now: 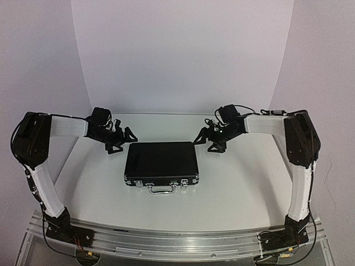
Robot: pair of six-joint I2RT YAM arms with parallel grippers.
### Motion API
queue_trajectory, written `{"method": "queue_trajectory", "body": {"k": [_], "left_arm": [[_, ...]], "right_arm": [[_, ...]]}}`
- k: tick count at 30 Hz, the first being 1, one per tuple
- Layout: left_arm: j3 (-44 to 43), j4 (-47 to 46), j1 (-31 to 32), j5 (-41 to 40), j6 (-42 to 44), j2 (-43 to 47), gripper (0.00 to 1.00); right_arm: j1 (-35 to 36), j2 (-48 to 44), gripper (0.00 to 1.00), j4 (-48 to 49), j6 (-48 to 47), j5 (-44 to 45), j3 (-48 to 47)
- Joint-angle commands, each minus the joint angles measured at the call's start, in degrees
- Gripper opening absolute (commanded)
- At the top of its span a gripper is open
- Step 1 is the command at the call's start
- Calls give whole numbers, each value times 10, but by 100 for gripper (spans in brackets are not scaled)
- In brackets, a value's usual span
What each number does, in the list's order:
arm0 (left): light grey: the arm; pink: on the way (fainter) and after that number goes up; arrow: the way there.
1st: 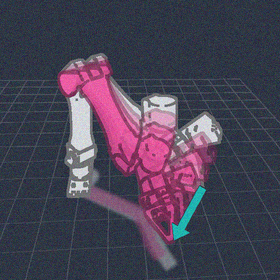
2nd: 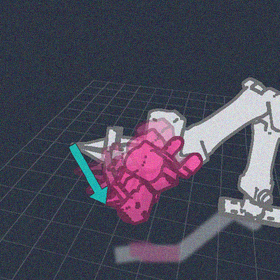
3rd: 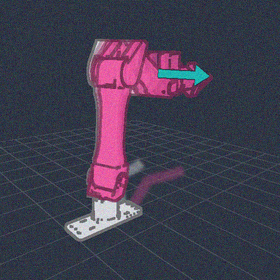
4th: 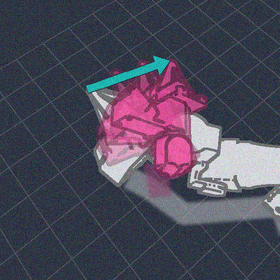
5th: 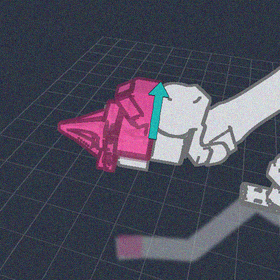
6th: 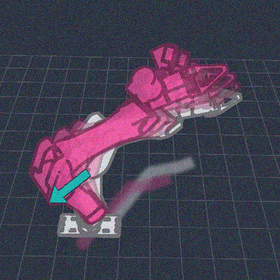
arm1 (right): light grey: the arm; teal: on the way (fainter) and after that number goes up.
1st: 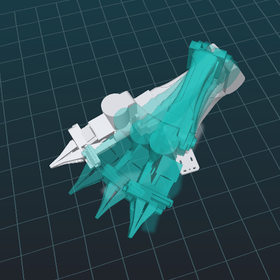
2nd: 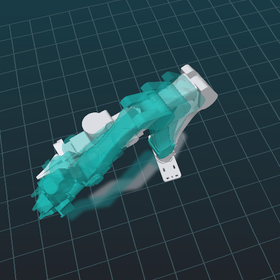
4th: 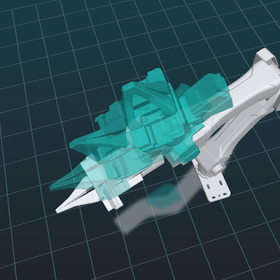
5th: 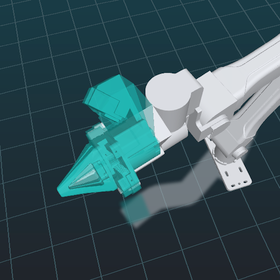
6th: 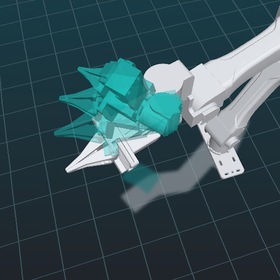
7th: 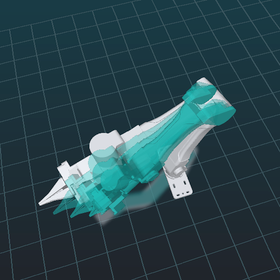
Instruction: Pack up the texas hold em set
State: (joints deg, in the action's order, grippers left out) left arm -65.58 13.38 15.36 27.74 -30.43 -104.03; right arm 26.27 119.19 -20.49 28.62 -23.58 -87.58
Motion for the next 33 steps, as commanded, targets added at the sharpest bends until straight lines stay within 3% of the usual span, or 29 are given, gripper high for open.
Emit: {"method": "queue_trajectory", "body": {"k": [1, 10, 22, 33], "left_arm": [[89, -14, 22, -42, -37, 121, 99], [266, -67, 65, -37, -113, 251, 89], [304, -131, 131, -49, -166, 225, 57], [268, -173, 252, -92, -213, 143, 43]], "right_arm": [[38, -83, 88, 7, 3, 6, 51], [95, -159, 85, 3, 16, 33, 155], [116, -222, 77, -5, 4, 64, 230], [124, -260, 76, -16, 20, 95, 266]]}}
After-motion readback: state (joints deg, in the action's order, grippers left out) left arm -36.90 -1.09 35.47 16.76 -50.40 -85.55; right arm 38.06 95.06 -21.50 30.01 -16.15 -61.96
